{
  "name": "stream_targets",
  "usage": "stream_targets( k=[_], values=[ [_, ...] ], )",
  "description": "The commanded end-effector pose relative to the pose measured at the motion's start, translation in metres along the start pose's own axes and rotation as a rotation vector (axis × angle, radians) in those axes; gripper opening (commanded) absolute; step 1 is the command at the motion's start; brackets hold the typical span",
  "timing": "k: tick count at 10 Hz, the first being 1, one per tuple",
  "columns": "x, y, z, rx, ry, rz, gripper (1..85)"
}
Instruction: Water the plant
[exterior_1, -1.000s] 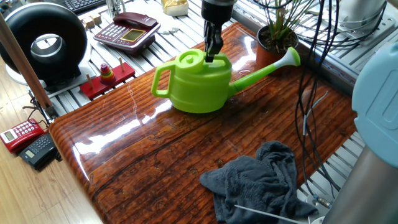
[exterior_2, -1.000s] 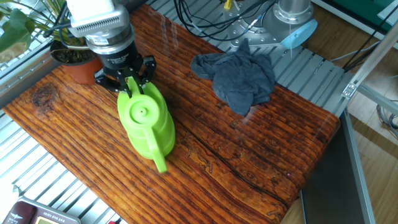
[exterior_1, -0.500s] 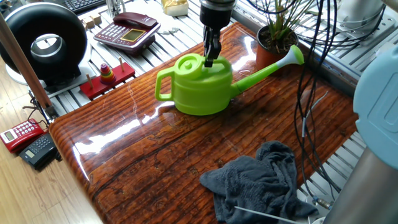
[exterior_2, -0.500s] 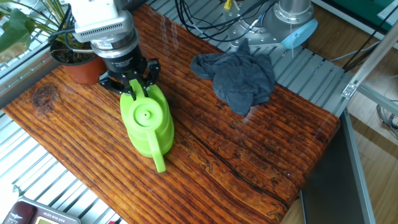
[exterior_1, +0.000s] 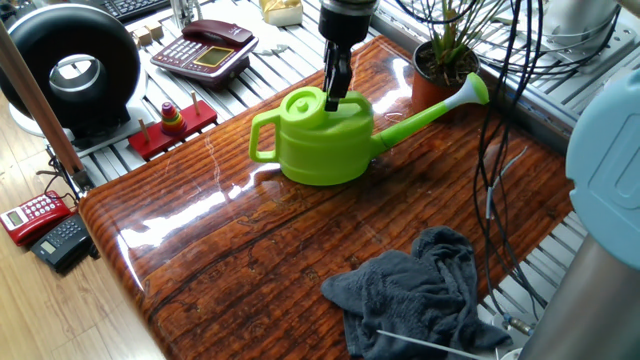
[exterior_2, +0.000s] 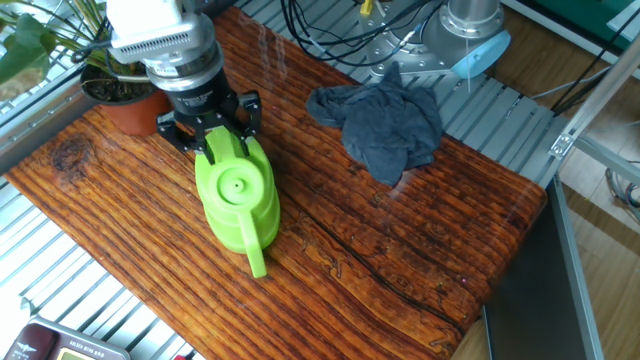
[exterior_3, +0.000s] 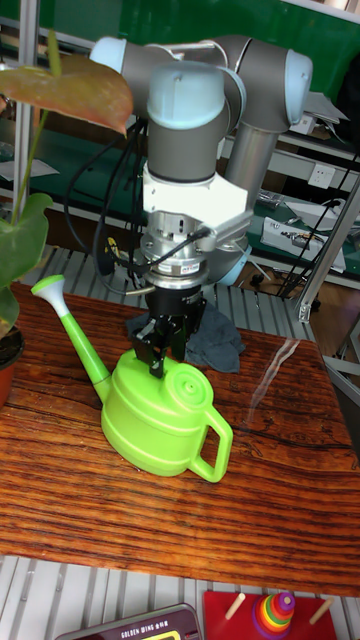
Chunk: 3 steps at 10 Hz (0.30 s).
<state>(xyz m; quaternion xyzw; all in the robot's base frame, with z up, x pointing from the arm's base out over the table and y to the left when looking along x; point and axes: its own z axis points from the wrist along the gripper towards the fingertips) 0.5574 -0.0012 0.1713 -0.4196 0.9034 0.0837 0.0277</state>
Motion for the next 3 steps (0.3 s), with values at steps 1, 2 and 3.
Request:
stream_targets(
  k=[1,2,3],
  values=[
    [-0.0006,-0.0067,-0.0251,0.020,-0.010,0.030,47.3],
    [-0.0045,-0.0061,-0.0272,0.013,-0.026,0.040,45.7],
    [-0.0033,-0.0078,-0.0269,0.019,-0.022,0.040,43.0]
  ],
)
